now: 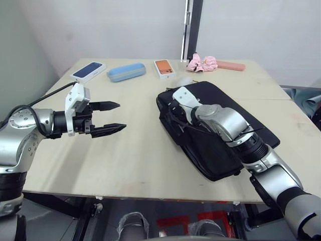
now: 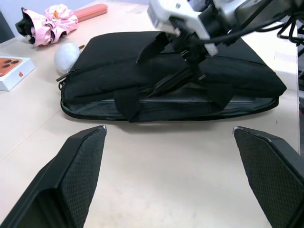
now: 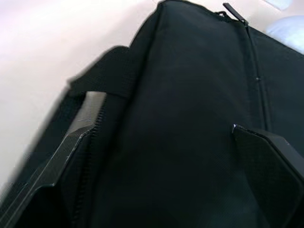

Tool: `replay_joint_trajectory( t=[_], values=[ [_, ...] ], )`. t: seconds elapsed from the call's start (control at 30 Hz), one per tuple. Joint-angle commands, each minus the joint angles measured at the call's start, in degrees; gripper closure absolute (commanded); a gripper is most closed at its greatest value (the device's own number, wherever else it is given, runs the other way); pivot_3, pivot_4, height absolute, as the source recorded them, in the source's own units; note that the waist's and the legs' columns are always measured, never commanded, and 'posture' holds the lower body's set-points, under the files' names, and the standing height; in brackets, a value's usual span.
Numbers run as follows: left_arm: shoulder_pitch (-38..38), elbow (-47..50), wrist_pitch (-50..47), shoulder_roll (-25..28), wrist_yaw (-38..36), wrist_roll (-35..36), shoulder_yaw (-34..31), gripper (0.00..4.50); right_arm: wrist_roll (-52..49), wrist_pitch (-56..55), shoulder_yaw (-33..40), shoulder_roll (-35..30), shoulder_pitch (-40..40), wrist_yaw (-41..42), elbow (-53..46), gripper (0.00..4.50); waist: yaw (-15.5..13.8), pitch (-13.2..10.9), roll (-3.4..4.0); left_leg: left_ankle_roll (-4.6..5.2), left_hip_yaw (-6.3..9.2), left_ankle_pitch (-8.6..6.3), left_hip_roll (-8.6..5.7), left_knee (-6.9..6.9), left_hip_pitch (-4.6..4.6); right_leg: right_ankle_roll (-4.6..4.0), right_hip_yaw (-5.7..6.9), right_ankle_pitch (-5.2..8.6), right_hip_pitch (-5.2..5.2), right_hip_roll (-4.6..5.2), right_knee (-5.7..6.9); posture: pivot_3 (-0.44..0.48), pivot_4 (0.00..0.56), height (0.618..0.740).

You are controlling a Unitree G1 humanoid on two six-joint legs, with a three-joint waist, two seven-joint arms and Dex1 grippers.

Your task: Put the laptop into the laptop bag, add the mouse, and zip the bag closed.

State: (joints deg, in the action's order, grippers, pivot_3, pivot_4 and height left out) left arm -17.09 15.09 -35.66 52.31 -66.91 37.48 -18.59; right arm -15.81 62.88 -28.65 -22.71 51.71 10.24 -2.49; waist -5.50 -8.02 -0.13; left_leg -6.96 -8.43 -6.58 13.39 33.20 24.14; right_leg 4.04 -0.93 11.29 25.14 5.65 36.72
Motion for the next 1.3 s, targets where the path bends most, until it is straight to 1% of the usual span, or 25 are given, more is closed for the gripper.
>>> replay_joint_trajectory(
  t=[0.03,0.1,0.13,0.2,0.23,0.27,0.3,0.37,0.4,0.43,0.53,0.57,0.73,0.77,0.8,0.87,0.97,1.0,1.07,1.13,1.23,1.3],
  values=[
    [5.37,6.49,-2.24,-0.56,3.61,3.29,-5.50,0.00,5.89,-4.65,-2.23,-1.08,2.49,2.37,1.06,0.03,0.24,0.00,0.00,0.00,-0.02,0.00,0.00,0.03,-0.02,0.01,-0.04,0.00,-0.01,0.00,0.02,0.000,0.150,0.740],
    [6.86,7.61,-2.69,-0.43,4.61,3.97,-6.33,0.00,8.20,-6.11,-3.43,-1.30,2.78,3.81,1.95,0.03,0.30,0.00,0.00,0.00,-0.01,0.00,0.00,0.06,-0.03,0.01,-0.05,-0.01,0.00,-0.01,0.06,0.000,0.150,0.740],
    [6.86,7.73,-2.85,-0.06,4.87,4.38,-6.57,0.00,9.50,-7.37,-4.07,-1.46,2.67,4.44,2.74,0.26,0.14,0.00,0.00,0.01,0.00,0.00,0.01,0.06,-0.05,0.00,-0.06,0.00,0.00,-0.02,0.11,0.000,0.150,0.740],
    [6.60,7.74,-3.30,0.64,5.32,5.20,-7.13,0.00,12.34,-9.87,-5.36,-2.06,2.45,5.53,4.22,0.82,-0.04,0.00,0.00,0.03,0.06,-0.01,0.01,0.12,-0.05,0.00,-0.05,0.00,0.01,-0.03,0.21,0.000,0.150,0.740],
    [6.43,7.74,-3.59,0.92,5.50,5.63,-7.44,0.00,13.42,-10.75,-5.59,-2.20,2.29,6.11,4.75,1.17,-0.02,0.00,0.00,0.03,0.06,-0.01,0.01,0.18,-0.05,-0.01,-0.06,0.00,0.01,-0.03,0.25,0.000,0.150,0.740],
    [6.45,7.79,-3.82,1.20,5.59,6.08,-7.80,0.00,13.75,-11.85,-5.04,-2.01,1.96,6.96,4.74,1.64,-0.02,0.00,0.00,0.03,0.06,-0.01,0.01,0.28,-0.04,0.00,-0.10,0.00,0.00,-0.03,0.30,0.000,0.150,0.740],
    [6.50,7.76,-3.91,1.48,5.67,6.46,-8.03,0.00,13.89,-11.72,-4.57,-1.85,1.70,7.71,4.37,1.86,-0.02,0.00,0.00,0.03,0.06,-0.01,0.01,0.32,-0.03,0.00,-0.11,0.00,0.00,-0.02,0.31,0.000,0.150,0.740],
    [6.64,7.58,-3.92,1.96,5.73,6.98,-8.12,0.00,14.55,-11.40,-4.37,-1.92,1.20,9.32,3.33,2.62,0.08,0.01,-0.02,0.06,0.04,-0.03,0.00,0.38,-0.04,0.01,-0.17,-0.01,-0.01,-0.02,0.33,0.000,0.150,0.740],
    [6.68,7.46,-3.84,2.11,5.73,7.07,-8.04,0.00,15.02,-11.14,-4.28,-2.04,0.93,9.85,2.91,2.87,0.11,0.01,-0.01,0.08,0.04,-0.03,0.00,0.38,-0.05,0.01,-0.17,-0.01,-0.01,-0.02,0.34,0.000,0.150,0.740],
    [6.69,7.34,-3.80,2.24,5.74,7.10,-7.94,0.00,15.28,-10.88,-3.97,-2.02,0.68,10.39,2.58,3.28,0.12,0.01,-0.01,0.08,0.05,-0.03,0.00,0.38,-0.05,0.01,-0.17,-0.01,0.00,-0.03,0.36,0.000,0.150,0.740],
    [6.34,6.64,-3.46,2.74,5.43,6.87,-7.40,0.00,15.91,-9.89,-2.69,-2.45,0.18,11.50,1.53,4.24,0.09,0.00,-0.01,0.06,0.05,-0.02,0.01,0.38,-0.04,0.01,-0.17,-0.01,0.00,-0.05,0.35,0.000,0.150,0.740],
    [6.00,6.23,-3.35,2.92,5.33,6.85,-7.23,0.00,16.26,-9.50,-2.50,-2.74,0.07,11.94,1.11,4.45,0.07,0.00,-0.01,0.07,0.04,-0.02,0.01,0.38,-0.04,0.01,-0.17,-0.01,0.00,-0.05,0.34,0.000,0.150,0.740],
    [3.48,4.37,-2.85,3.57,4.85,6.55,-6.00,0.00,16.25,-9.08,0.06,-3.37,-1.18,13.54,-2.09,4.45,-0.08,0.01,-0.02,0.07,0.04,-0.02,0.01,0.37,-0.04,0.00,-0.18,-0.01,0.00,-0.05,0.34,0.000,0.150,0.740],
    [2.81,3.89,-2.79,3.67,4.74,6.52,-5.73,0.00,15.48,-10.89,1.21,-3.38,-1.92,14.46,-3.45,4.45,-0.08,0.01,-0.01,0.07,0.04,-0.02,0.01,0.37,-0.04,0.00,-0.17,-0.01,-0.01,-0.04,0.34,0.000,0.150,0.740],
    [2.31,3.52,-2.80,3.78,4.59,6.54,-5.55,0.00,14.58,-12.59,2.05,-3.58,-2.71,15.75,-5.15,4.45,-0.11,0.01,-0.02,0.07,0.04,-0.02,0.01,0.38,-0.04,0.00,-0.18,-0.01,0.00,-0.04,0.34,0.000,0.150,0.740],
    [1.77,2.93,-2.86,4.22,3.79,6.63,-5.28,0.00,10.23,-14.06,3.78,-4.23,-4.95,21.27,-11.01,4.45,-0.08,0.01,-0.02,0.07,0.04,-0.02,0.01,0.37,-0.02,0.00,-0.17,-0.01,0.00,-0.04,0.33,0.000,0.150,0.740],
    [1.90,2.49,-3.25,5.01,2.54,7.02,-5.17,0.00,7.77,-15.91,5.66,-4.63,-6.89,25.14,-15.06,4.45,0.47,0.01,-0.02,0.08,0.01,-0.02,0.02,0.32,-0.03,-0.02,-0.18,0.01,0.03,-0.07,0.29,0.000,0.150,0.740],
    [2.34,2.26,-3.26,5.64,1.37,7.02,-5.17,0.00,5.71,-16.76,6.55,-5.19,-8.11,27.78,-16.99,4.45,0.88,0.01,-0.02,0.08,-0.03,-0.02,0.07,0.31,-0.04,-0.04,-0.21,0.02,0.06,-0.12,0.29,0.000,0.150,0.740],
    [3.34,1.10,-3.09,7.08,-0.92,6.39,-5.29,0.00,2.00,-20.82,6.87,-9.64,-11.81,36.21,-21.44,4.45,1.05,0.01,-0.02,0.09,-0.04,-0.04,0.26,0.30,-0.05,-0.11,-0.20,0.04,0.08,-0.29,0.30,0.000,0.150,0.740],
    [3.35,-0.55,-3.34,7.94,-2.04,6.59,-5.70,0.00,1.40,-25.58,5.78,-15.13,-14.70,43.45,-23.13,4.45,0.81,0.01,-0.02,0.21,-0.03,-0.15,0.34,0.27,-0.12,-0.22,-0.16,0.12,0.03,-0.35,0.30,0.000,0.150,0.740],
    [2.88,-1.94,-4.09,8.48,-2.69,7.67,-6.21,0.00,-1.17,-27.52,6.77,-19.34,-16.10,50.18,-23.45,4.45,0.76,0.01,-0.02,0.25,-0.04,-0.17,0.36,0.24,-0.21,-0.24,-0.16,0.13,-0.01,-0.37,0.32,0.000,0.150,0.740],
    [2.74,-2.89,-4.68,8.60,-3.01,8.34,-6.68,0.00,-1.31,-29.79,7.61,-20.47,-16.29,52.23,-22.05,4.45,0.79,0.01,-0.02,0.26,-0.09,-0.17,0.37,0.29,-0.31,-0.27,-0.21,0.10,-0.04,-0.36,0.38,0.000,0.150,0.740]
  ],
)
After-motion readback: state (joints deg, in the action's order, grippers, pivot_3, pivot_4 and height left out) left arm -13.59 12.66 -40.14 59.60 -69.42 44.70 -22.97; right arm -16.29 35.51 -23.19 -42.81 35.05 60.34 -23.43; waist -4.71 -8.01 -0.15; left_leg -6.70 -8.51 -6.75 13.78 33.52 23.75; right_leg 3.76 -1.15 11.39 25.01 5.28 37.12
